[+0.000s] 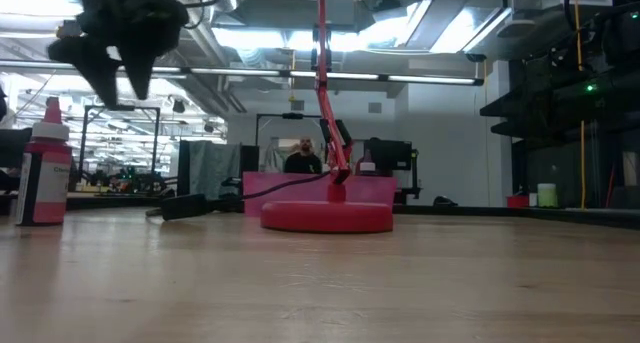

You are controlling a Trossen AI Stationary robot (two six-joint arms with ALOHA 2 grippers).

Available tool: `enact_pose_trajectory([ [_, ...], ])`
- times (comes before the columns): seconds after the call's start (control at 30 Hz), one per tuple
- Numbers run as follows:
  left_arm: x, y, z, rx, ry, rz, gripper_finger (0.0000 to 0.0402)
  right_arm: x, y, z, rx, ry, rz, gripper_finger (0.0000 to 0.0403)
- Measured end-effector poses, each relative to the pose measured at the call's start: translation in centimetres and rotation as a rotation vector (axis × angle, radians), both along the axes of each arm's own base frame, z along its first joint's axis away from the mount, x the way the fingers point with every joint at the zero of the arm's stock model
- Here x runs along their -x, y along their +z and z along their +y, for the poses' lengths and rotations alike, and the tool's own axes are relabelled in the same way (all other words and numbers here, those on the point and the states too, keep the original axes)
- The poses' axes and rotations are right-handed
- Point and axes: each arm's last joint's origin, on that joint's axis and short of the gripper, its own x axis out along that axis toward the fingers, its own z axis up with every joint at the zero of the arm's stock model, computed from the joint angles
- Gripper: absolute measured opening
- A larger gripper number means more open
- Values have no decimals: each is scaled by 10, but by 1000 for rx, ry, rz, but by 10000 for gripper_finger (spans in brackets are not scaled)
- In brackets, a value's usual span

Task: Pick & Place food coloring
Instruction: Put the large pink food coloring bottle into the red bin

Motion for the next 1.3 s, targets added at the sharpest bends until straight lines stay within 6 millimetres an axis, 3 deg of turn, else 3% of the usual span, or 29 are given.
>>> enact_pose_trajectory([
  [0.53,-9,-27,-37,37,-3,244,220,0,0,0,-1,0,0,306],
  [1.03,-17,-51,-46,41,-54,361,220,0,0,0,-1,0,-1,306],
  [1.3,-18,-51,-47,55,-62,339,215,0,0,0,0,0,0,306],
])
